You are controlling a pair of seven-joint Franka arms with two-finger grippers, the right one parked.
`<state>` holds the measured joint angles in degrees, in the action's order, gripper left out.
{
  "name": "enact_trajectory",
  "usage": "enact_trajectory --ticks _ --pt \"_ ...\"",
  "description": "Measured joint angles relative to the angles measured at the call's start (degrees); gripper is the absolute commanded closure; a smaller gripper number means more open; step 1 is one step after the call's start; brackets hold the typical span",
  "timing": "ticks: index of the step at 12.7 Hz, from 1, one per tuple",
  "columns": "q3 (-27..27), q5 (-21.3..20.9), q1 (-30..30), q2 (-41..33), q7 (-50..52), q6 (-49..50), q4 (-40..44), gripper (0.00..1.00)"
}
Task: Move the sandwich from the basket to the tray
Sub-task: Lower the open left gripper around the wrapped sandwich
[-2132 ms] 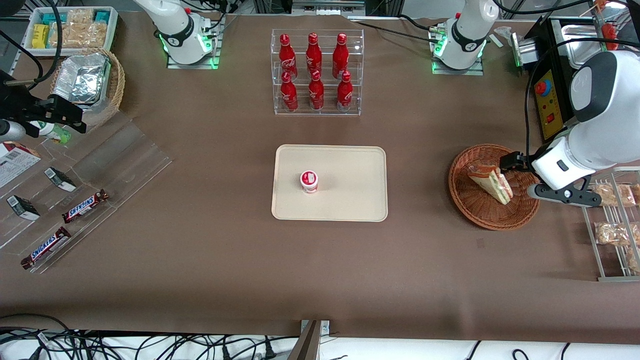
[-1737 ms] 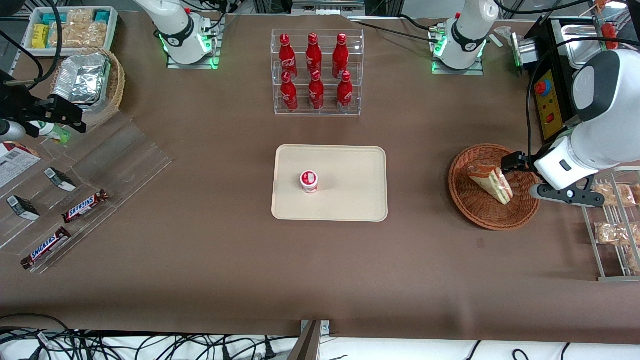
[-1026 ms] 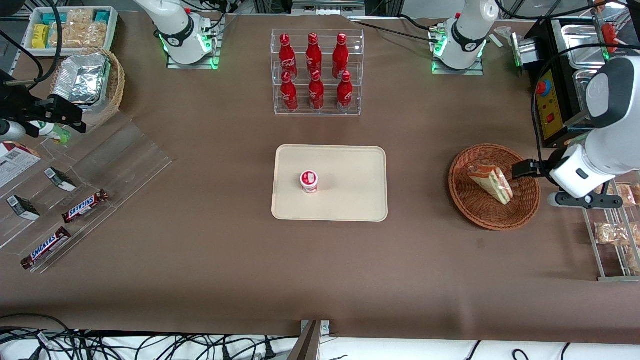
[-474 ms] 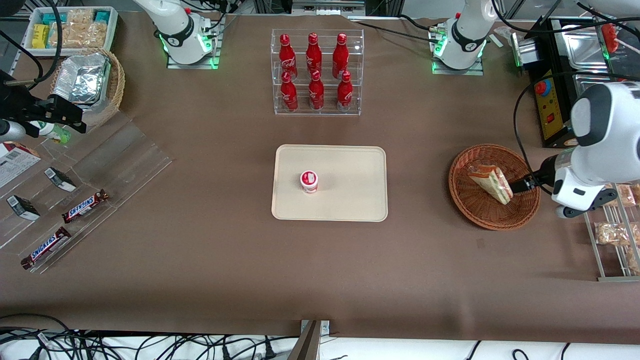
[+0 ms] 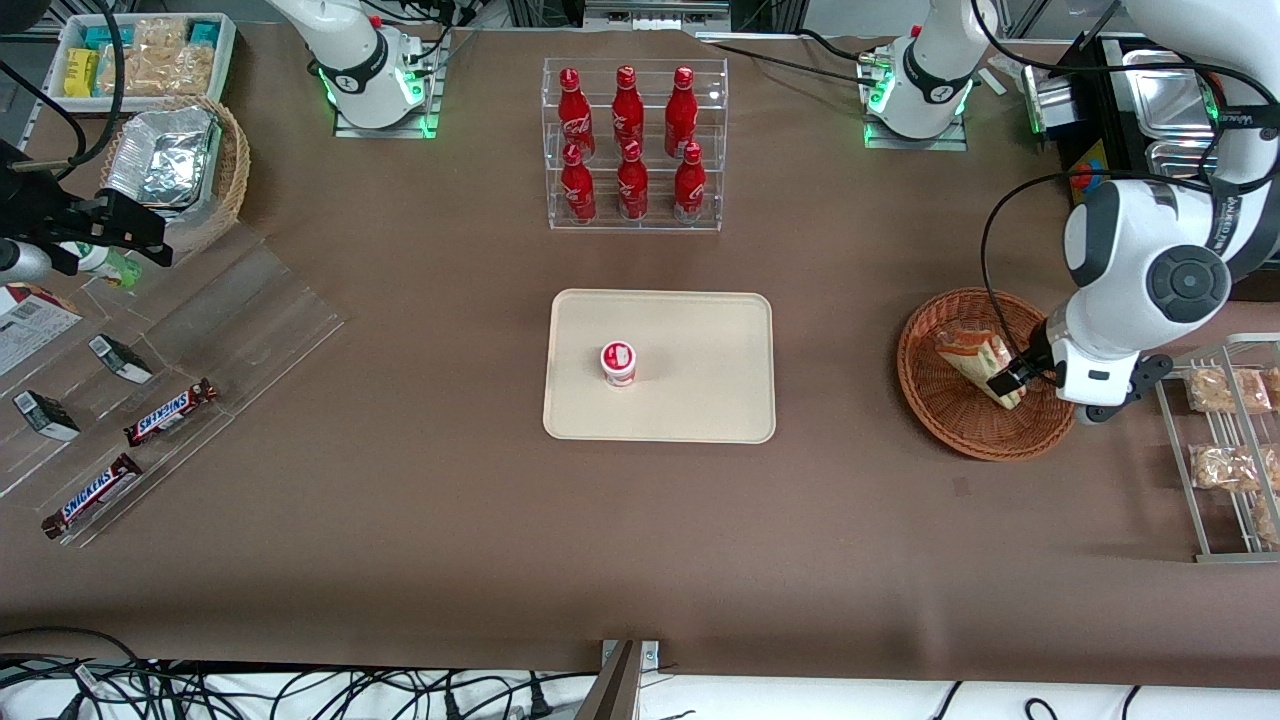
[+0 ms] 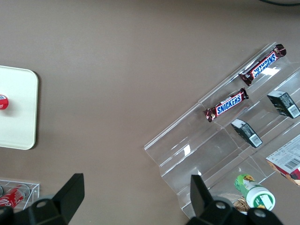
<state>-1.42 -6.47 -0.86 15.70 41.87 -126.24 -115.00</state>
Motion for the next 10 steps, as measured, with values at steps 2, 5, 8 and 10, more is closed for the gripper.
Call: enact_trajectory --ticks 2,5,8,10 --pt "0.0 -1.7 0.0 -0.6 2.0 -5.5 -4.2 0.0" --pt "0.1 -4.9 0.0 -1.0 6.0 -10.2 -8.3 0.0" --pt "0.2 -6.0 0.0 -1.0 8.3 -12.3 -10.3 0.0" --pt "0.4 -6.0 0.0 -0.9 9.1 -12.6 -11.0 0.0"
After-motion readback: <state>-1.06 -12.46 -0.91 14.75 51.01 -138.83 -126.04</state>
